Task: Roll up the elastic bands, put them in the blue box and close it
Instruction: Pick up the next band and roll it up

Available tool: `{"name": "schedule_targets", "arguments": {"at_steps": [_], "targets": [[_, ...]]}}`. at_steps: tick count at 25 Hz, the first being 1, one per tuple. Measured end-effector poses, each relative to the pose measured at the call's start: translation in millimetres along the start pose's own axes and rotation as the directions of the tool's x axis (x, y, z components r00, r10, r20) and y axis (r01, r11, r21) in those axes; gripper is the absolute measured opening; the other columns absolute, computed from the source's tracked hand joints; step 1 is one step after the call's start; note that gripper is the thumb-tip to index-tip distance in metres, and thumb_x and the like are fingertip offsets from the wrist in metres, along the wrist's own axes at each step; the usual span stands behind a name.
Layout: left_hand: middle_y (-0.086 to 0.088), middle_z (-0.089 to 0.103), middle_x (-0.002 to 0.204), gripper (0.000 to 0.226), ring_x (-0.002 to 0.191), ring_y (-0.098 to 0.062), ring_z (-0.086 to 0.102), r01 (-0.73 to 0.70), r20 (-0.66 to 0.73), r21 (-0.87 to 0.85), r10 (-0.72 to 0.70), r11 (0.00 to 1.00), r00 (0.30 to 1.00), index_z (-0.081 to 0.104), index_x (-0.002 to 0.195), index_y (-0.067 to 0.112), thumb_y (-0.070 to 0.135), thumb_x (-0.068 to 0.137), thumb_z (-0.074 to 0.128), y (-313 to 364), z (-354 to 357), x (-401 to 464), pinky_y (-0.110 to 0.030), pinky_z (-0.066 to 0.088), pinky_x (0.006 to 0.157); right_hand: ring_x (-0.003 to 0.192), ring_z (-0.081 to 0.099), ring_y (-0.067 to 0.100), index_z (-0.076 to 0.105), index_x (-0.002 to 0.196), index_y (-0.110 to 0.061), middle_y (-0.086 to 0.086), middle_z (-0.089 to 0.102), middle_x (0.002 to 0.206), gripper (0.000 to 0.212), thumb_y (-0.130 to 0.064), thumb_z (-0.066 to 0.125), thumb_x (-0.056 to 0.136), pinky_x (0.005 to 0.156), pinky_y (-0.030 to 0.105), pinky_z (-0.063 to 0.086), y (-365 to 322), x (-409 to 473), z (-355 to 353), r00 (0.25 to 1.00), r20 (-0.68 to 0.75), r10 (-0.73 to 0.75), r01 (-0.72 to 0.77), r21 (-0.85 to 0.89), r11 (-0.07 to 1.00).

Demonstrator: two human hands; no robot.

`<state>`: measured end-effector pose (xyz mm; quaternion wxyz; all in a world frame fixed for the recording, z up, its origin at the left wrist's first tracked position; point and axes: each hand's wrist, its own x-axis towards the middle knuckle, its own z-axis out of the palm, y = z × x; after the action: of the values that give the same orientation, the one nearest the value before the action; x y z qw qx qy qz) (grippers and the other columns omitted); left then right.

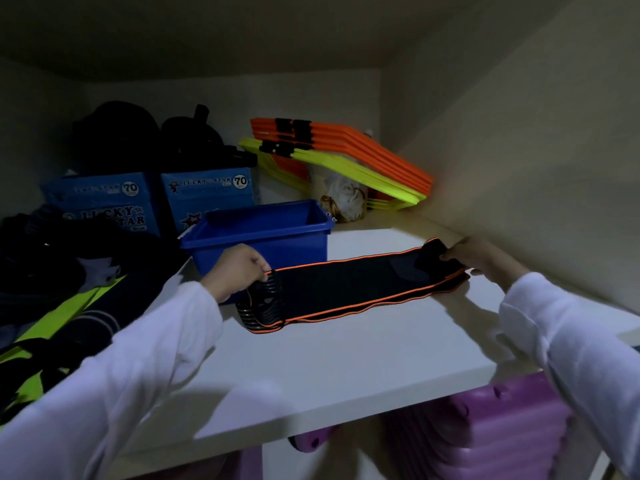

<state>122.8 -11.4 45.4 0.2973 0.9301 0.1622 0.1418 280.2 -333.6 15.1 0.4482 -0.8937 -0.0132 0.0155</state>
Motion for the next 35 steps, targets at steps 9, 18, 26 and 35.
{"name": "schedule_targets", "arguments": {"at_steps": [9,18,26,35], "targets": [[-0.014,0.066,0.094,0.004,0.098,-0.026,0.058,-0.051,-0.103,0.119,0.064,0.992,0.993,0.069,0.079,-0.001,0.002,0.078,0.067,-13,22,10,-0.025,0.037,0.079,0.07,0.046,0.027,0.05,0.065,-0.002,0.01,0.049,0.068,0.025,-0.018,0.06,0.082,0.046,0.027,0.026,15,11,14,0.987,-0.157,-0.021,-0.009,-0.185,0.983],[-0.013,0.068,0.094,0.011,0.086,-0.02,0.056,-0.057,-0.012,0.164,0.06,0.985,0.998,0.065,0.076,0.004,0.013,0.078,0.07,-19,35,13,-0.026,0.038,0.073,0.075,0.044,0.028,0.038,0.055,-0.004,0.006,0.037,0.056,0.034,-0.009,0.049,0.087,0.044,0.025,0.021,26,26,20,0.983,-0.172,-0.067,0.011,-0.307,0.951],[-0.005,0.063,0.107,0.028,0.101,-0.022,0.057,-0.309,0.054,0.405,0.315,0.86,0.947,0.068,0.103,0.015,0.036,0.089,0.054,3,37,-11,-0.031,0.044,0.079,0.07,0.048,0.027,0.062,0.082,0.002,0.018,0.054,0.077,0.013,-0.002,0.05,0.083,0.044,0.022,0.026,29,39,19,0.989,-0.11,-0.094,0.049,-0.358,0.932],[0.0,0.062,0.128,0.039,0.122,-0.021,0.053,-0.615,0.48,0.297,0.442,0.731,0.758,0.06,0.121,0.02,0.04,0.095,0.039,40,89,-28,-0.036,0.038,0.107,0.116,0.053,0.041,0.058,0.118,0.006,0.028,0.058,0.123,0.033,0.0,0.049,0.087,0.096,0.038,0.043,58,20,-27,0.953,-0.293,-0.084,-0.021,-0.339,0.941]]}}
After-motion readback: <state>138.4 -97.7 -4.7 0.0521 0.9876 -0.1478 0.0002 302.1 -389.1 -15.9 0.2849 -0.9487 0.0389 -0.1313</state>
